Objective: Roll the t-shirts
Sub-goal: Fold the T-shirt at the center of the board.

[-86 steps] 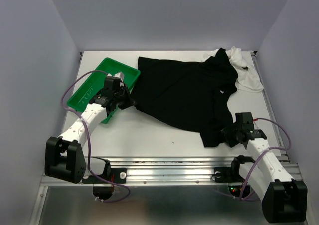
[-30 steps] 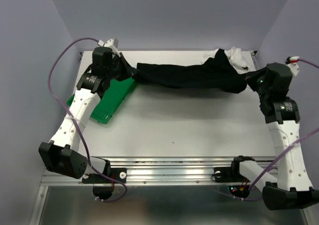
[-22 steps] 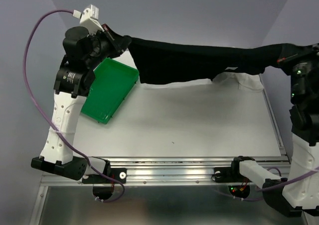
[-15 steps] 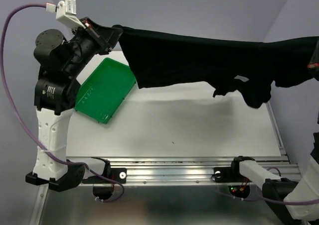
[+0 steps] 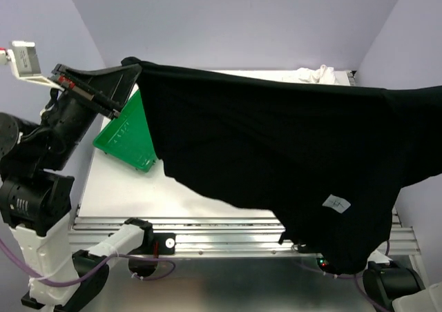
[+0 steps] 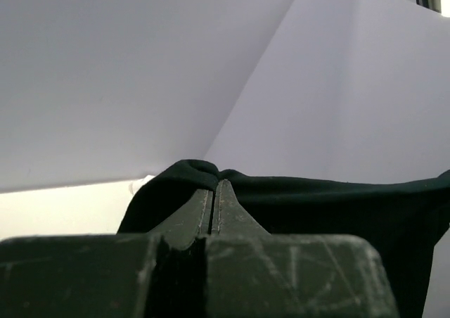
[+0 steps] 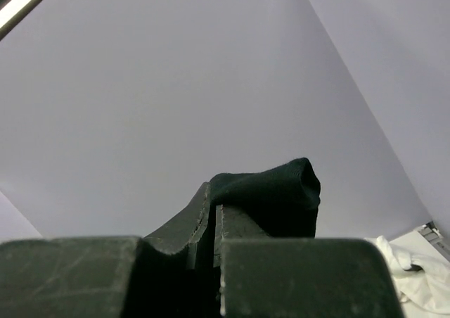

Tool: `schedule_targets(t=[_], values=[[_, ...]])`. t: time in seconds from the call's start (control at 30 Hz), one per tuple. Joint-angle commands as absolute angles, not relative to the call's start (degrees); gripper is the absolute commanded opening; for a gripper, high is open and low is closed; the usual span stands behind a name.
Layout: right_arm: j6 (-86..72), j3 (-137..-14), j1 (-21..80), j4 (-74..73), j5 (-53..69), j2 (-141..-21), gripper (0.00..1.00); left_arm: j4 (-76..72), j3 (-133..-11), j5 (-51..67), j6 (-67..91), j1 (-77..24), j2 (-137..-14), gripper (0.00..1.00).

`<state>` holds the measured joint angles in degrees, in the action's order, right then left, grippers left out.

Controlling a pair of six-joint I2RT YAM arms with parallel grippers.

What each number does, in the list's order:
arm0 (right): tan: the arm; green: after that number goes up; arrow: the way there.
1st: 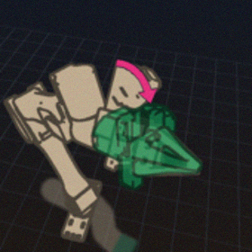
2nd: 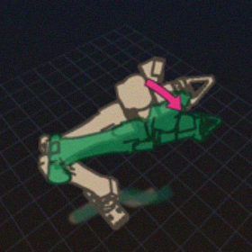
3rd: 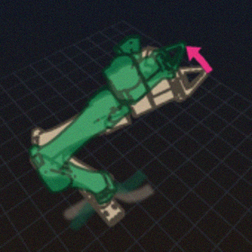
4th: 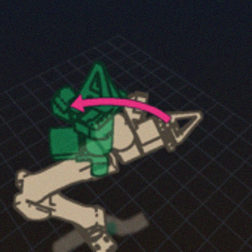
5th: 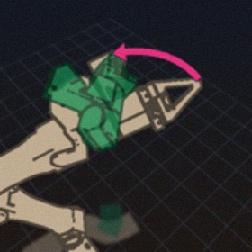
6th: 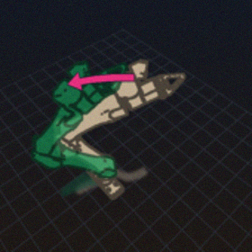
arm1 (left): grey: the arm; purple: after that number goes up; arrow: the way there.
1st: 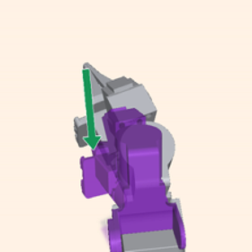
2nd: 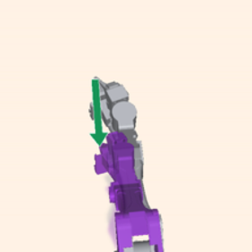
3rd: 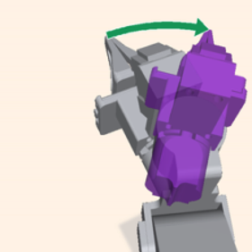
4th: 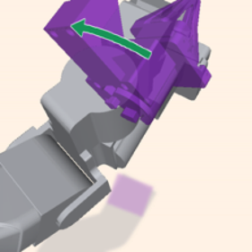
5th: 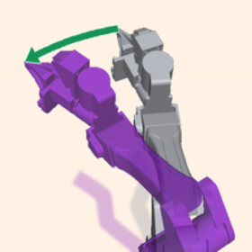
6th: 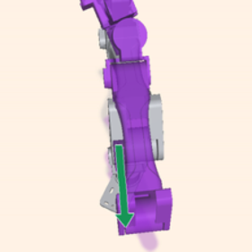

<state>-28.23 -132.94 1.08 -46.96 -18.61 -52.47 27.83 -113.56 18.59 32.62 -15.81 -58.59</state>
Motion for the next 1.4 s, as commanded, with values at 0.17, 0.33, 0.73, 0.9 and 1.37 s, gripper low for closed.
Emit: schedule_targets(t=[0.17,0.33,0.73,0.9,1.37], values=[[-27.33,-113.75,0.62,-45.88,-22.06,-50.18,0.01,24.98,-97.05,13.19,30.32,-15.73,-57.21,0.0],[-29.18,-97.61,0.62,-45.79,-22.06,-50.8,0.01,19.17,-84.05,14.76,29.71,-15.65,-62.73,0.0],[-31.2,-70.32,0.62,-37.54,-26.54,-62.12,0.01,7.38,-86.21,16.87,27.42,-16.35,-94.02,0.0],[-30.15,-71.62,0.09,-33.14,-29.0,-73.53,0.01,7.73,-96.14,17.23,25.32,-17.05,-106.24,0.0],[-28.3,-81.3,-8.87,-28.66,-25.23,-88.33,0.01,14.85,-123.02,17.4,22.85,-17.84,-130.15,0.0]])
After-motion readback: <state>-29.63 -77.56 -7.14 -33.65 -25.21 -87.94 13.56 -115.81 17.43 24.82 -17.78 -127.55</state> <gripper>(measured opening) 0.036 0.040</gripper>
